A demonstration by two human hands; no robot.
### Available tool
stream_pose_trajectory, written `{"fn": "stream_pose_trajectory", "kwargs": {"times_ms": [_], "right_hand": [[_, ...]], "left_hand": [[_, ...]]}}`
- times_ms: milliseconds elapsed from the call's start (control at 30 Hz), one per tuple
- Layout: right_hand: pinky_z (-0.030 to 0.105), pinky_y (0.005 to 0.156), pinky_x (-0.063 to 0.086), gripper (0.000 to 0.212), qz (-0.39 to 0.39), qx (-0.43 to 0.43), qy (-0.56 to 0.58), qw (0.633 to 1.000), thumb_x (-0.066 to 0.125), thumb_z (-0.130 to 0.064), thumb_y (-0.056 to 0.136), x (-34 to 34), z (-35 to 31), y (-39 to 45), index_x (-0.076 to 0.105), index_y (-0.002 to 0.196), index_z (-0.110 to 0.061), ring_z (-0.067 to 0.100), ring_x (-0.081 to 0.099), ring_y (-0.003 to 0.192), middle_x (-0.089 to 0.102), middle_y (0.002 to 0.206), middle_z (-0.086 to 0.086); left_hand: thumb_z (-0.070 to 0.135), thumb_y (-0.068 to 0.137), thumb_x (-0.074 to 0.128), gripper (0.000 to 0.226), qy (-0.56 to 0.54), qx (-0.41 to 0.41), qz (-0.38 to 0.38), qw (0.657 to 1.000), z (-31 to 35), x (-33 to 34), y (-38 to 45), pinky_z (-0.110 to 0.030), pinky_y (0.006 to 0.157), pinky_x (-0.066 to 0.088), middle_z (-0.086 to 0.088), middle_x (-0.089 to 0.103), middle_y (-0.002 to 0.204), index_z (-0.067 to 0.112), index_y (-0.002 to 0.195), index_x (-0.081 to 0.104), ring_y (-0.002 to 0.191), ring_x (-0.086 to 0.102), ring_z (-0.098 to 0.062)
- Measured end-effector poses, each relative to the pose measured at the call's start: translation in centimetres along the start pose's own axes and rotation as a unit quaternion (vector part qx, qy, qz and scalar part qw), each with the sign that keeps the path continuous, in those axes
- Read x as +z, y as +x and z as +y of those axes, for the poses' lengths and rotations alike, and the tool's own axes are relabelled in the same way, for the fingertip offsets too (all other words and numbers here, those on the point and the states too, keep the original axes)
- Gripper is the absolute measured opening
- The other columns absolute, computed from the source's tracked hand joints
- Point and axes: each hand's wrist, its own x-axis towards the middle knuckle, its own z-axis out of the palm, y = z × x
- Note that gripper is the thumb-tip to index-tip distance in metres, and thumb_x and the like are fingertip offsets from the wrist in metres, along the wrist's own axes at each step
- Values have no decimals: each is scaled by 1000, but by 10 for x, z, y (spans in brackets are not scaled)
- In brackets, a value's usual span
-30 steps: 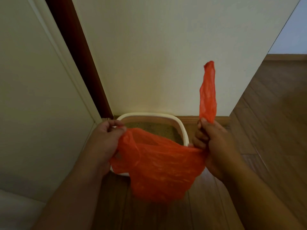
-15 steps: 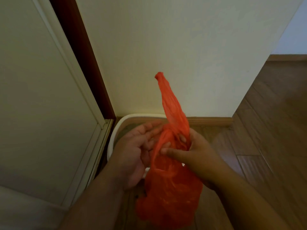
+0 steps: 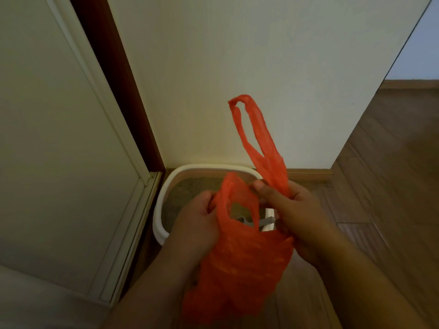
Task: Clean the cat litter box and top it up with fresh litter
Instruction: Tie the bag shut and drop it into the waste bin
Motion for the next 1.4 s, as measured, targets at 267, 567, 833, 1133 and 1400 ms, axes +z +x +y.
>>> {"fn": "stream_pose_trajectory", "kwargs": {"times_ms": [267,567,833,1133,1400], "right_hand": [[31,76,61,55,-177,-7,-152,972,90,-20,69,8,-3,-11,66,114,-40,14,74,93,76,102,-6],[18,34,29,16,95,66,59,992,61,-19,96,-3,6,7,64,87,-7,6,45,39,58,65,11],[10,31,25,12,150,163,301,928,52,-5,98,-23,6,16,52,87,-8,6,60,44,59,68,7],[16,41,16,24,68,173,226,956,65,2,81,-23,12,17,65,61,-12,5,26,51,40,59,-4],[24,65,29,25,57,140,390,908,44,-16,88,-22,14,18,52,112,-15,13,38,65,42,78,4]], "left_hand": [[41,90,70,33,68,6,19,998,5,-6,-4,-27,72,51,12,65,103,35,116,50,90,61,-4],[11,102,55,23,-235,-111,-97,961,7,-3,-3,-40,77,60,-1,78,92,21,122,59,77,75,-17],[42,97,58,34,-295,-72,-201,931,15,-15,-9,-49,92,57,-19,74,104,17,114,74,98,71,-36],[9,104,47,26,-528,-38,-44,847,18,-4,-2,-18,43,46,-3,67,88,15,125,61,42,37,-2],[39,103,50,29,-464,-23,43,885,16,-8,0,-26,46,42,-1,56,64,26,121,68,48,46,-10]]}}
